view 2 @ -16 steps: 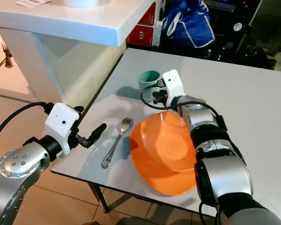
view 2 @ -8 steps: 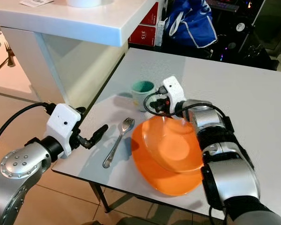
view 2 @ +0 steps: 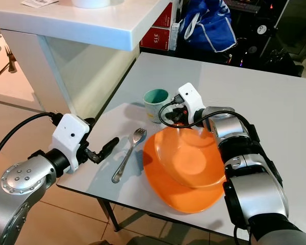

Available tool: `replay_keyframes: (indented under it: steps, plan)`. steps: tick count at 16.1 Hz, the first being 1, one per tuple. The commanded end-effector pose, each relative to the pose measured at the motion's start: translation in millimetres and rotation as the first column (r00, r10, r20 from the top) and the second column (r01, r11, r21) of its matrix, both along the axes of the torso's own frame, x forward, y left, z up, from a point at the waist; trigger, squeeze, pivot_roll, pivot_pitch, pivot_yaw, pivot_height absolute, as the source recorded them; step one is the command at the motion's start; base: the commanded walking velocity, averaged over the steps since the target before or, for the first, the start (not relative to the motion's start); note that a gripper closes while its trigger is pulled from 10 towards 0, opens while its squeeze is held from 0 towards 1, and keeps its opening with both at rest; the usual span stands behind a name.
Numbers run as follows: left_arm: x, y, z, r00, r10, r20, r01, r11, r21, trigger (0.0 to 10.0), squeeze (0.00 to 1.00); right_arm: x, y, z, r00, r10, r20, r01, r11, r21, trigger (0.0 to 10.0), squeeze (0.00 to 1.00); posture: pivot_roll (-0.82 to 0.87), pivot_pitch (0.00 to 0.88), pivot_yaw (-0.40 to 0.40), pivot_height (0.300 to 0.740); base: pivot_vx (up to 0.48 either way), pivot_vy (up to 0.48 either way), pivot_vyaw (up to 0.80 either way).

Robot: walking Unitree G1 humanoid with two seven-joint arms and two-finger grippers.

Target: Setting the table

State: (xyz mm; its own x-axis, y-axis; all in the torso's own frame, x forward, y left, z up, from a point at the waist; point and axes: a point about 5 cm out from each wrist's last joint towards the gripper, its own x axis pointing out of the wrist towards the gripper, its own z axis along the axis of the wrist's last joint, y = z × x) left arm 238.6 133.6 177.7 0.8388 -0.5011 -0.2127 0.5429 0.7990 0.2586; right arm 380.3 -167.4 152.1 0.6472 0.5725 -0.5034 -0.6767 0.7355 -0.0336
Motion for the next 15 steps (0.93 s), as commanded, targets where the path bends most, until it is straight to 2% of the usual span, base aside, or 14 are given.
replay_keyframes:
  steps: [1,5,7,8,9,10,11,12,15]
  plan:
    - [-1.0,-2.7,5,1.0,-0.024,0.016,0.024,1.0,0.003,10.0,0.0,-2.1,-3.8,-2,1.0,0.004,-0.01,-0.004,1.0,-0.01,10.0,1.0,0.05,0.038,0.019,0.74,0.0,0.0,0.0]
    - [1.1,-4.2,7,0.999,-0.033,0.019,0.033,0.999,-0.01,10.0,0.0,-0.7,-6.5,2,1.0,-0.021,-0.001,0.021,1.0,0.019,10.0,1.0,0.05,0.021,0.02,0.74,0.0,0.0,0.0]
    - [3.0,-5.8,7,0.999,-0.037,0.022,0.038,0.999,-0.021,10.0,0.0,-0.3,-7.7,3,0.999,-0.022,0.023,0.022,1.0,0.0,10.0,1.0,0.05,0.006,0.019,0.74,0.0,0.0,0.0]
    - [4.5,-6.6,8,0.999,-0.039,0.025,0.039,0.999,-0.026,10.0,0.0,0.6,-8.8,7,0.999,-0.031,0.037,0.031,0.999,0.009,10.0,0.0,0.05,0.0,0.016,0.74,0.0,0.0,0.0]
    - [6.3,-7.3,9,0.999,-0.038,0.033,0.039,0.999,-0.035,10.0,0.0,2.2,-11.7,14,0.996,-0.053,0.065,0.051,0.998,0.037,10.0,0.0,0.05,0.0,0.012,0.74,0.0,0.0,0.0]
    - [8.0,-7.9,12,0.998,-0.032,0.052,0.035,0.997,-0.064,10.0,0.0,1.8,-18.1,35,0.989,-0.085,0.124,0.074,0.993,0.092,10.0,0.0,0.05,0.0,0.008,0.74,0.0,0.0,0.0]
    - [9.3,-8.0,13,0.998,-0.029,0.054,0.033,0.997,-0.071,10.0,0.0,1.6,-19.5,39,0.987,-0.09,0.134,0.077,0.992,0.102,10.0,0.0,0.04,0.0,0.008,0.74,0.0,0.0,0.0]
    - [11.9,-8.3,15,0.998,-0.02,0.066,0.026,0.995,-0.092,10.0,0.0,-2.3,-25.7,54,0.977,-0.11,0.184,0.089,0.989,0.12,10.0,0.0,0.04,0.0,0.009,0.74,0.0,0.0,0.0]
    - [12.3,-11.6,19,0.996,0.015,0.093,-0.002,0.99,-0.144,10.0,0.0,-28.0,-36.0,86,0.943,-0.209,0.26,0.154,0.964,0.215,10.0,0.0,0.02,0.0,0.006,0.74,0.0,0.0,0.0]
